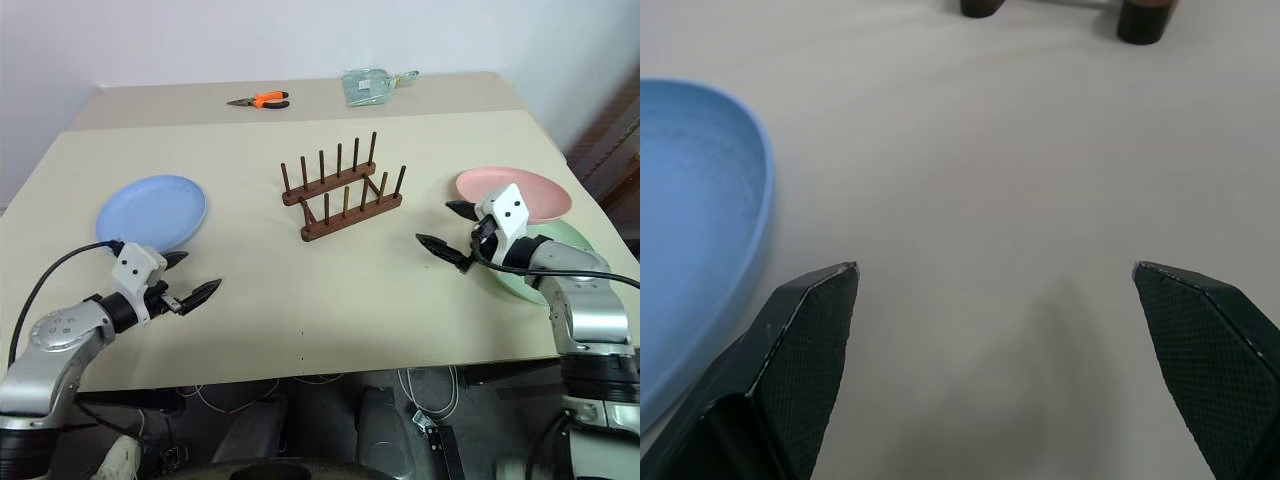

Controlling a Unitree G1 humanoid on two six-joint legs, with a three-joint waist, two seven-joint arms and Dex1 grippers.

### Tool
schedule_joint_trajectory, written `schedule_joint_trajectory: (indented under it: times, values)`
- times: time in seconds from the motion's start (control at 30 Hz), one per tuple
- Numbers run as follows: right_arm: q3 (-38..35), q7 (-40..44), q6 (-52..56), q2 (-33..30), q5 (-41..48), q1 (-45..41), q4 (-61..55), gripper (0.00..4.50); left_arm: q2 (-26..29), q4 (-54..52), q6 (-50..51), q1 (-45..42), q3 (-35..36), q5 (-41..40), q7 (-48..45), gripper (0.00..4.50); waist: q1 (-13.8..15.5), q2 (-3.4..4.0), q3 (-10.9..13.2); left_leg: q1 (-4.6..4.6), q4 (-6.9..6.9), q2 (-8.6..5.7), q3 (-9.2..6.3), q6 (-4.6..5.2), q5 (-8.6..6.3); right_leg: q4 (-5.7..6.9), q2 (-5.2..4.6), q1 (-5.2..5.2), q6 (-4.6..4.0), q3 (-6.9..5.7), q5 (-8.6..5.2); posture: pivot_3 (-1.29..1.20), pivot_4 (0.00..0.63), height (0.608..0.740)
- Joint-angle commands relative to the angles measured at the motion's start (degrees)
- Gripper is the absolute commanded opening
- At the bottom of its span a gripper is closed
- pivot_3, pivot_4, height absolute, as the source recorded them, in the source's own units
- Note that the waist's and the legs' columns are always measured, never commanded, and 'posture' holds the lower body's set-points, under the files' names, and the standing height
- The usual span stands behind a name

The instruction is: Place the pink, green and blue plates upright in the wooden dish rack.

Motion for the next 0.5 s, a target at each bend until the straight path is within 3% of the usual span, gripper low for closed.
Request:
schedule_joint_trajectory:
  times: [0.03, 0.2, 0.3, 0.5]
  values:
    - [0.0, 0.0, -2.1, 0.6, -0.4, -2.6, 1.3, 4.44, -0.3, 0.5, -2.5, -0.7, -0.1, 1.0, 0.4, 4.5, 0.0, 0.0, 0.0, 0.0, 0.0, 0.0, 0.0, 0.0, 0.0, 0.0, 0.0, -0.01, -0.01, 0.0, 0.01, 0.0, 0.15, 0.74]
    - [1.0, -0.8, -4.3, 1.5, -1.7, -3.7, 2.3, 4.44, -1.5, 1.2, -4.0, -1.7, -2.1, 1.6, 0.0, 4.5, 0.0, 0.0, 0.0, 0.0, -0.02, 0.0, 0.0, 0.0, 0.0, 0.0, 0.0, -0.01, -0.07, 0.0, 0.05, 0.0, 0.15, 0.74]
    - [1.4, 0.8, 0.0, 1.5, 0.7, -2.9, -0.1, 4.44, -2.4, 1.9, -3.6, -4.0, -4.4, 1.1, -1.1, 4.5, 0.2, -0.01, 0.0, -0.01, 0.01, -0.02, -0.01, 0.0, 0.0, 0.0, 0.0, 0.01, -0.07, 0.0, 0.05, 0.0, 0.15, 0.74]
    - [5.5, -0.4, 8.8, 3.3, 3.9, 5.2, -15.9, 4.44, -5.9, 15.7, -6.1, -18.7, -17.0, 5.8, -7.5, 4.5, 0.9, -0.02, 0.0, 0.01, 0.03, -0.03, -0.03, 0.0, 0.0, 0.03, 0.02, 0.03, -0.05, -0.03, 0.05, 0.0, 0.15, 0.74]
